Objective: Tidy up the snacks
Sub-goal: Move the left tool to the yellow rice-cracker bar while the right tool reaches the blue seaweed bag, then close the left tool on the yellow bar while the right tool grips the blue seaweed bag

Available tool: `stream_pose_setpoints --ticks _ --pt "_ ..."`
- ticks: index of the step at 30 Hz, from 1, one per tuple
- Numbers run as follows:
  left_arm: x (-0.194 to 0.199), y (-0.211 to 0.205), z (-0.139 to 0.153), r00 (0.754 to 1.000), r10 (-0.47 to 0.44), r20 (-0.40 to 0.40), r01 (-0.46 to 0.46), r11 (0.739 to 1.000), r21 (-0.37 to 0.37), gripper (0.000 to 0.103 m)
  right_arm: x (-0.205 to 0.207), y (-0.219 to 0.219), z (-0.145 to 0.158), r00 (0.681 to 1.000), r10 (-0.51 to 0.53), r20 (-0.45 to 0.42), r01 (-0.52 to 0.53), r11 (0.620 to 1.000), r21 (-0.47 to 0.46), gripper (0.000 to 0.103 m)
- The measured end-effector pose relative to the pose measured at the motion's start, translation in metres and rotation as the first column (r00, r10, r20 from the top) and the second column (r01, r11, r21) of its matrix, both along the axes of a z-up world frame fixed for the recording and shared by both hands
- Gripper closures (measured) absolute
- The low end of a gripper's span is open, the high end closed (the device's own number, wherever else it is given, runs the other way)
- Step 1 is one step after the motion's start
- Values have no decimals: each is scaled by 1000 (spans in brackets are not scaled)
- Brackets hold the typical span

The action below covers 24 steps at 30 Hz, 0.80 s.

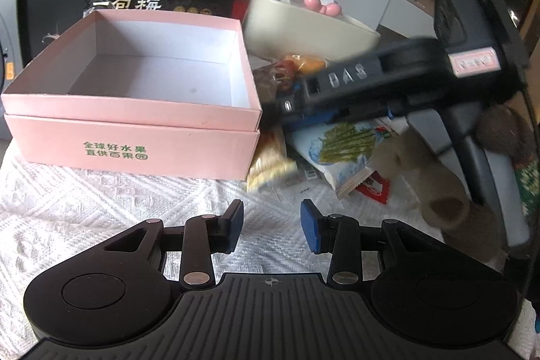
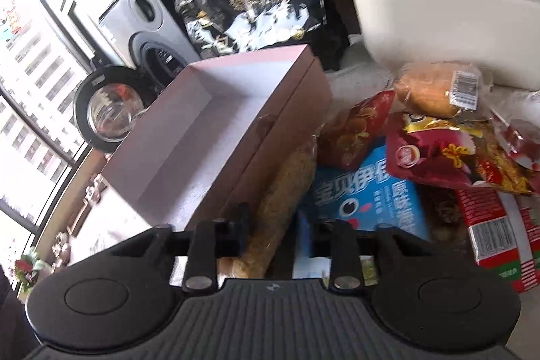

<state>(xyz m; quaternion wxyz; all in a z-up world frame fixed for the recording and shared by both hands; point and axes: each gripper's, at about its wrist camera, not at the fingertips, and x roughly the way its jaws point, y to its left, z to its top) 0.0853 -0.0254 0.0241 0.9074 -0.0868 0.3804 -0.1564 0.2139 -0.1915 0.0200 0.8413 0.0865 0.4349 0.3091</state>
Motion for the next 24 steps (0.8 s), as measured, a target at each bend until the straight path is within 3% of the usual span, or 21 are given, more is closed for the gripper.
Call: stream_pose_setpoints --ticks 6,14,18,20,22,24 --pt "2 -7 7 1000 -9 30 9 1000 -8 61 -21 -14 -1 999 32 -42 -32 999 6 76" --pt "28 -46 8 998 -55 41 53 997 50 61 -44 -48 14 1000 -13 4 13 999 -41 76" --pt "42 -70 7 996 -80 39 76 993 94 61 -63 -62 31 978 -61 200 91 985 -145 74" --pt "50 -79 4 996 -85 35 80 990 112 61 -75 -66 37 937 -90 337 176 956 -234 56" --pt "56 -86 1 996 -80 37 74 989 125 60 -82 -70 37 891 -110 440 258 920 -294 46" --pt "59 -88 0 996 -77 44 71 989 133 61 -83 -75 33 856 -126 501 322 888 -328 46"
